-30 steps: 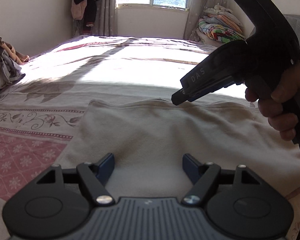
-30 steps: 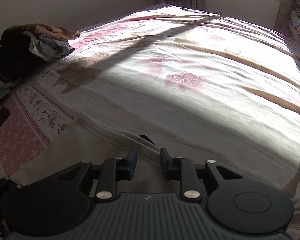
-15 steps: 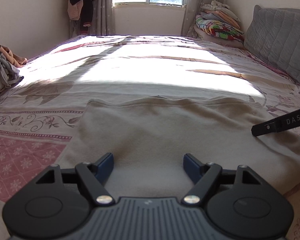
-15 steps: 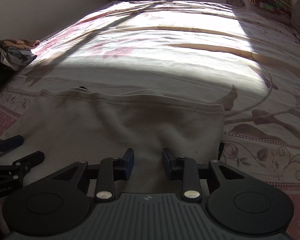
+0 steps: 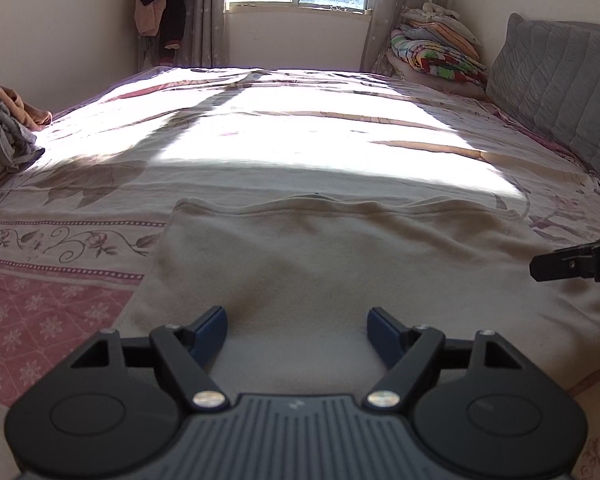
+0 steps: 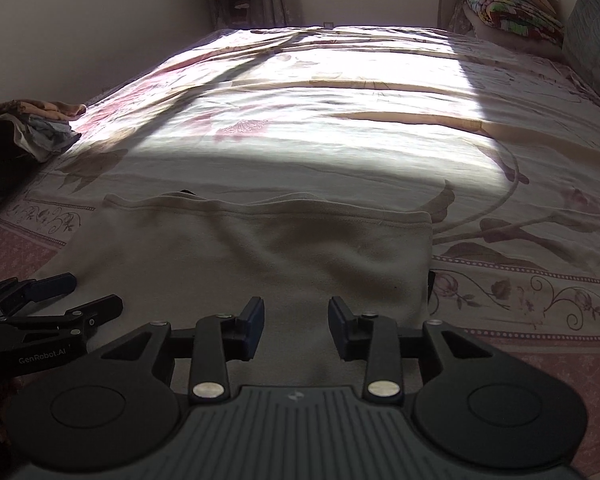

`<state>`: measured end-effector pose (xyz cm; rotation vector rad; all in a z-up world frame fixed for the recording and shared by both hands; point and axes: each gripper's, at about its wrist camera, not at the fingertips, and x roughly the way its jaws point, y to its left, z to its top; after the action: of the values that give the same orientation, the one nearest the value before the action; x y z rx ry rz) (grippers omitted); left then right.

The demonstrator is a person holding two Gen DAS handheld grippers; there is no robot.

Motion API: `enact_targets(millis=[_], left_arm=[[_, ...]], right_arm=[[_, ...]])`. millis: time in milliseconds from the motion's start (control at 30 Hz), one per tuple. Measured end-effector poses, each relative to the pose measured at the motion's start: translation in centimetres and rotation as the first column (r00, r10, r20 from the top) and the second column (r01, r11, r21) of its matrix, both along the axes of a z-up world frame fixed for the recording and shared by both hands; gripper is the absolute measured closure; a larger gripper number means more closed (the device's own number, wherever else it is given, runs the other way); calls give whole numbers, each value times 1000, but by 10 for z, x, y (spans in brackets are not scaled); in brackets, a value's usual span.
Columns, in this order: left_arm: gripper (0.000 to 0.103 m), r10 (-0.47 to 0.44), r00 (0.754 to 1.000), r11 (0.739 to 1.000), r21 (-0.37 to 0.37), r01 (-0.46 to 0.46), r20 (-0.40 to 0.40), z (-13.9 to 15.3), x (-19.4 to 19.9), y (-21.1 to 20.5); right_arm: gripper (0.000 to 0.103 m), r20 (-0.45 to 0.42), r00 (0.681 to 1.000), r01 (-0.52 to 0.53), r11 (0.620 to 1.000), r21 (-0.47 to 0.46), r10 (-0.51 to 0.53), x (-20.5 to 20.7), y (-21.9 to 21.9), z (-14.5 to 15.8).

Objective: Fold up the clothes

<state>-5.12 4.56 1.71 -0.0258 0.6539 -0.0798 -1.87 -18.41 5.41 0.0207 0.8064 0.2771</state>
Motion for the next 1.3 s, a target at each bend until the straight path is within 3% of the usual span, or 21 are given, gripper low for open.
enact_targets(millis=[133, 400, 600, 667, 900, 1200, 1300], left_arm=[[24, -11, 1000, 1000, 18, 11, -1, 2, 0, 0], [24, 24, 997, 999, -23, -26, -74, 31, 10, 30], [24, 18, 968, 971, -229, -77, -249, 37, 19, 75], [24, 18, 956, 951, -290, -106, -291, 37, 20, 89], [26, 26, 919, 918, -355, -179, -394, 40, 18, 129], [40, -73, 846, 810, -526, -259, -528, 11, 9, 149], [40, -69, 847, 801, -535, -268, -527, 3, 6, 144]], right_arm=[[64, -35, 999, -5, 1000, -15, 4, -7, 9, -11], [62, -57, 990, 132, 990, 52, -129, -34, -32, -2], [59, -146, 957, 272, 953, 131, -252, -50, -62, 6], [59, -188, 943, 309, 933, 185, -276, -55, -70, 5], [58, -351, 879, 440, 835, 331, -324, -68, -89, -9], [58, -454, 815, 559, 690, 460, -359, -77, -102, -33], [58, -468, 794, 599, 629, 496, -388, -77, -109, -39]])
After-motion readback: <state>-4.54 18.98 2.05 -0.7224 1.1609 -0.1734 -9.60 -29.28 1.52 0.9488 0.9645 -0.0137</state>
